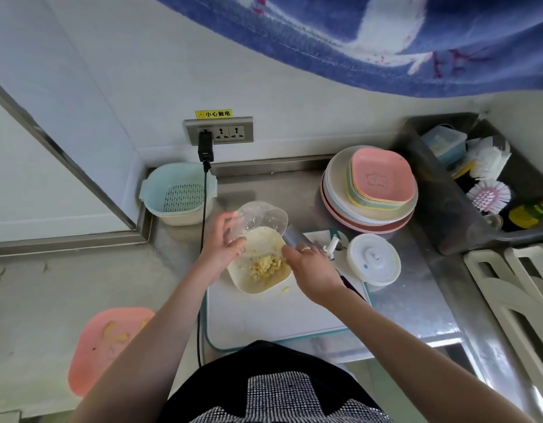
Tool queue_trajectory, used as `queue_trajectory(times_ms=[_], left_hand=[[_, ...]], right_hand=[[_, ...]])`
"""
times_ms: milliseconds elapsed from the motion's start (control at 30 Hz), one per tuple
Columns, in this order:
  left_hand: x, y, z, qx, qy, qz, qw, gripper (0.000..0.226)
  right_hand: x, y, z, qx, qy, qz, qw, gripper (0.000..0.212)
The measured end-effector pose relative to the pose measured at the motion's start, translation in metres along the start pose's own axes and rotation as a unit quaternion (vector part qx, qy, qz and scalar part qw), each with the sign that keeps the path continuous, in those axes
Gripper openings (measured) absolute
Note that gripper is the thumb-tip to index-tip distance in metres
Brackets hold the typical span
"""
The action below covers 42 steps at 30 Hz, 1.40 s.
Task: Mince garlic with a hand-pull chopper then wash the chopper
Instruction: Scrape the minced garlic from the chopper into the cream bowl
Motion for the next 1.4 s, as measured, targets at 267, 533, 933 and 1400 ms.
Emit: queue_trajectory(times_ms=[267,533,933,1400], left_hand=[[0.004,-0.006,0.008,-0.051,-0.007,-0.003,0.999,0.051],[0.001,-0.007,0.006,0.011,-0.006,-0.008,1.000,0.048],[0.003,-0.017,0.001,0.096,-0.011,-0.025,0.995,0.048],[0.005,-0.026,0.005,0.102,-0.004,-0.060,0.993,0.043]], right_hand=[[0.014,0.027,-0.009,0.009,0.029,0.050,0.998,0.039],[0.026,0.031,0.007,0.004,-0.028,0.046,0.999,0.041],[0.038,0.008,0.012,-0.080,-0.024,-0.007,0.996,0.055],[0.033,0.026,0.009,-0.024,-0.041,-0.030,0.998,0.041]])
Point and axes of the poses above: each hand's wrist, its own x-axis towards the middle knuckle, its own z-axis out of the back of the hand, y = z × x, the point moved 5 cm from there along x, towards the middle knuckle, and after that the axes turned 4 degrees about y, right-handed, at the moved point
